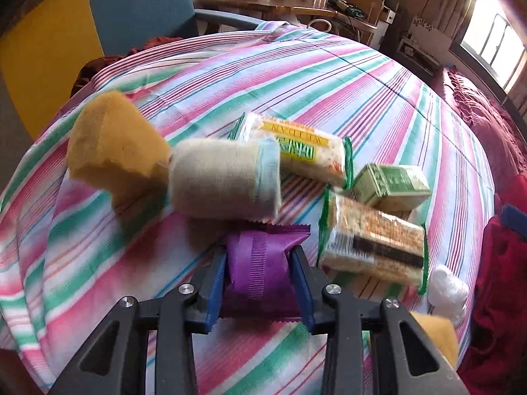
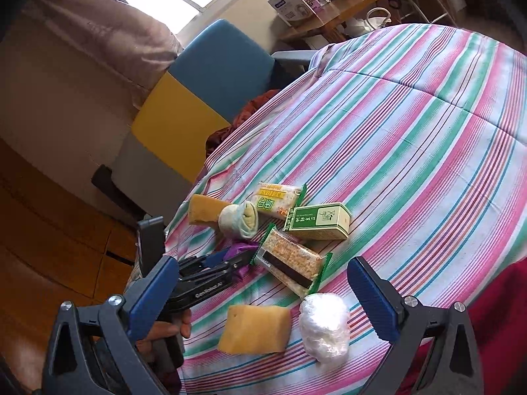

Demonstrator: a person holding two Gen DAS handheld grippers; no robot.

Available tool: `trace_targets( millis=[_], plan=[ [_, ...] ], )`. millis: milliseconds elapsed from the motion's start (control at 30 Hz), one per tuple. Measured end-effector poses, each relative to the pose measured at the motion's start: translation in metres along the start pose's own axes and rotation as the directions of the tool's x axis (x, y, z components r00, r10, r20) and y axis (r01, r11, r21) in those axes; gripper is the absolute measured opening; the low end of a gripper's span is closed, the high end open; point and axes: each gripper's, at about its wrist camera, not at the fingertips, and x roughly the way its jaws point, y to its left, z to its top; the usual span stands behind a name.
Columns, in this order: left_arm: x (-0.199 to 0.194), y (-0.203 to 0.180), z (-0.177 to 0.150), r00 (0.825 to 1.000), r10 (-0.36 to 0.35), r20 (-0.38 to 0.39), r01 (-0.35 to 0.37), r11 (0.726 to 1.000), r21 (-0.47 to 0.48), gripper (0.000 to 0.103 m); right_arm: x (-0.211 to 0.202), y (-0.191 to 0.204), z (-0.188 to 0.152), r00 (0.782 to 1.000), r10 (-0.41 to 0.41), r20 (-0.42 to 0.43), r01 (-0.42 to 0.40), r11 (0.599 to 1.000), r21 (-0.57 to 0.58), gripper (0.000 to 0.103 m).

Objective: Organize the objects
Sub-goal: 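Grasp the second purple snack packet with the left gripper, then lift the purple packet with the left gripper while the right gripper grasps the wrapped white bundle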

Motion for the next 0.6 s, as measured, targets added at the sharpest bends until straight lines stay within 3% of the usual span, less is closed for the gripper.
trace_targets(
  millis=[333,600],
  plan=[
    [-0.046,0.013,-0.084,0.994,0.084,0.076,-0.073,0.987,-0.141,0.035,-0.001,-0.001,-0.001,1.000,-0.022,-0.016,0.022,1.000,-0.006,0.103],
    [-0.072,0.010,-0.139,0.988,0.059,0.145,-0.029,0.980,-0.199,0.035,0.001,-0.001,-0.001,0.997,-0.067,-0.027,0.067,0.998,0.003,0.103]
  ],
)
